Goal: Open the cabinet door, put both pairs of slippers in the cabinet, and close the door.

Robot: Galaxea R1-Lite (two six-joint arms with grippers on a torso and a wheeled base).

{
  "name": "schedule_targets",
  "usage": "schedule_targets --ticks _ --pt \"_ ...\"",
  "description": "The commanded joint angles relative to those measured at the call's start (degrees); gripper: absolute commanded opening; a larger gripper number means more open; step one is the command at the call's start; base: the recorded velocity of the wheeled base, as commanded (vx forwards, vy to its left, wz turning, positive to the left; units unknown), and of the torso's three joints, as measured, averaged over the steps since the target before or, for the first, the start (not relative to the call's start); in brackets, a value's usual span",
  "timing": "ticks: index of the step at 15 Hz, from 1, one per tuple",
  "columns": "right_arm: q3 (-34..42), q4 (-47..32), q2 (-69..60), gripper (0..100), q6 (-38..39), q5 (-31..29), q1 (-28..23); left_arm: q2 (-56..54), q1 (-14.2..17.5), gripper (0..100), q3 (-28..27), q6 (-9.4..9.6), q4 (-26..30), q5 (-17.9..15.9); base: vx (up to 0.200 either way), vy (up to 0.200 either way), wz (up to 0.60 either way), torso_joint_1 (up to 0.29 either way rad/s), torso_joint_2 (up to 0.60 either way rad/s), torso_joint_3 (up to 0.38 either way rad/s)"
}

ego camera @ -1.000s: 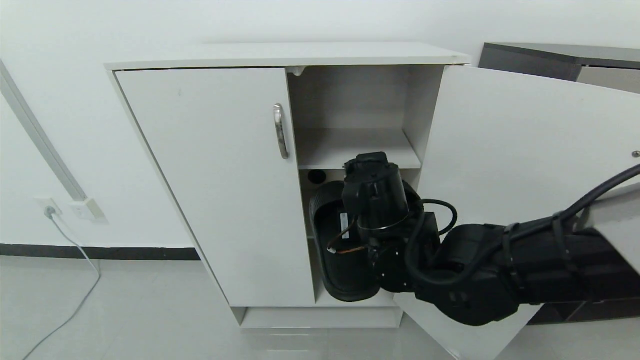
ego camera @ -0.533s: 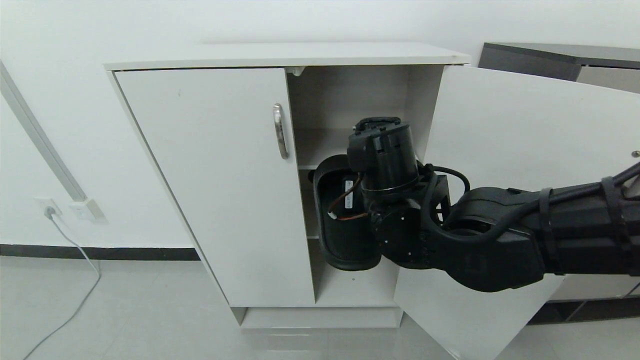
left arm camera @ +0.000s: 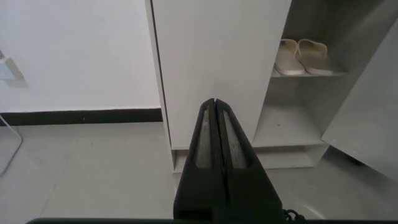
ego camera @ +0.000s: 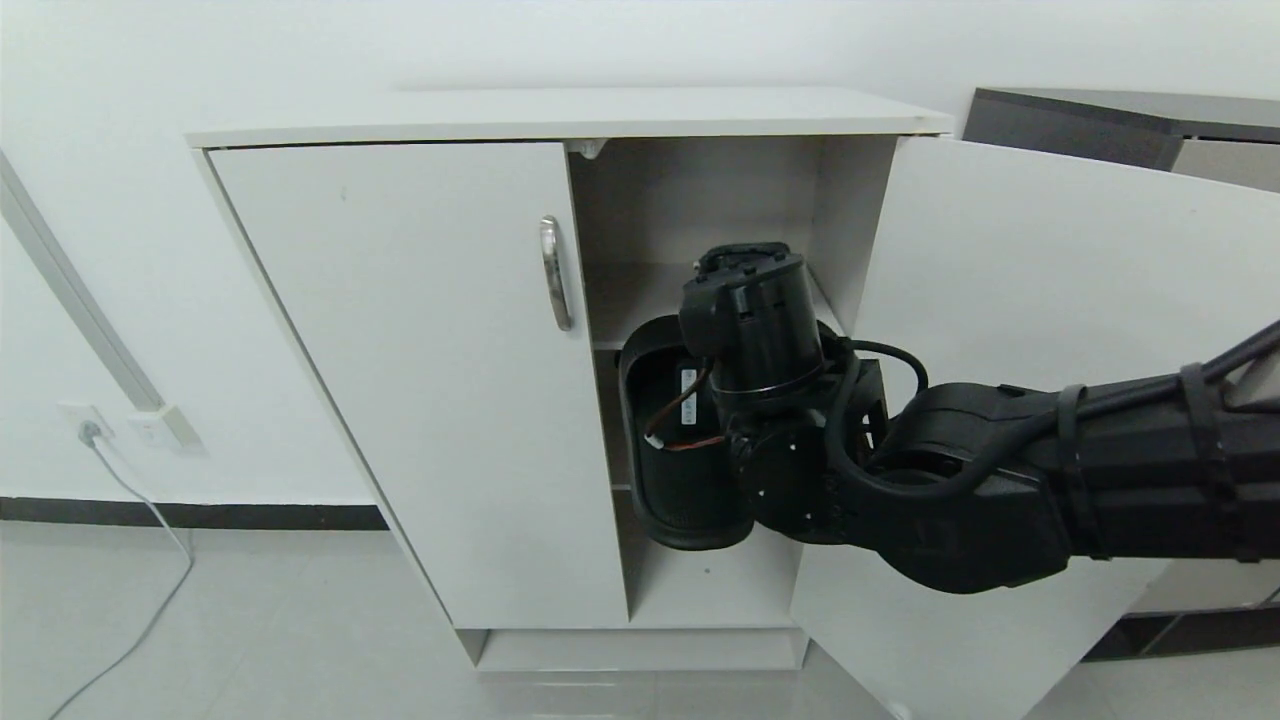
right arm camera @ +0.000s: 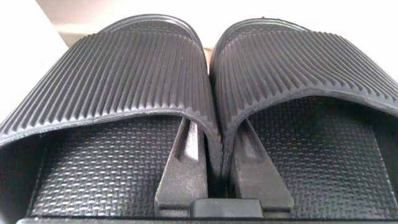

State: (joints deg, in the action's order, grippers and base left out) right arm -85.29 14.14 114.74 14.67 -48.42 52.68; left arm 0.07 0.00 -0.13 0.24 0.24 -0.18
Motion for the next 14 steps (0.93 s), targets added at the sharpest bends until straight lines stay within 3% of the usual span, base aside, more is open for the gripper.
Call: schedule_targets --ticks 1,7,14 --pt "0.0 0.0 0.1 0 0.0 -0.1 0.0 0.0 0.0 0 0.0 0.02 0.0 0.0 0.2 0.0 0.0 0.007 0.0 0.007" --pt "0.0 0.0 0.3 0 -0.1 -0.1 -0.2 0.0 0.0 0 0.0 -0.07 0.0 0.0 0.2 0.0 0.0 0.003 0.0 0.002" --pt "-4.2 -0.4 3.0 0 -0.5 -0.1 -1.1 0.0 0.0 0 0.0 -0.07 0.0 0.0 0.0 0.0 0.0 0.0 0.0 0.0"
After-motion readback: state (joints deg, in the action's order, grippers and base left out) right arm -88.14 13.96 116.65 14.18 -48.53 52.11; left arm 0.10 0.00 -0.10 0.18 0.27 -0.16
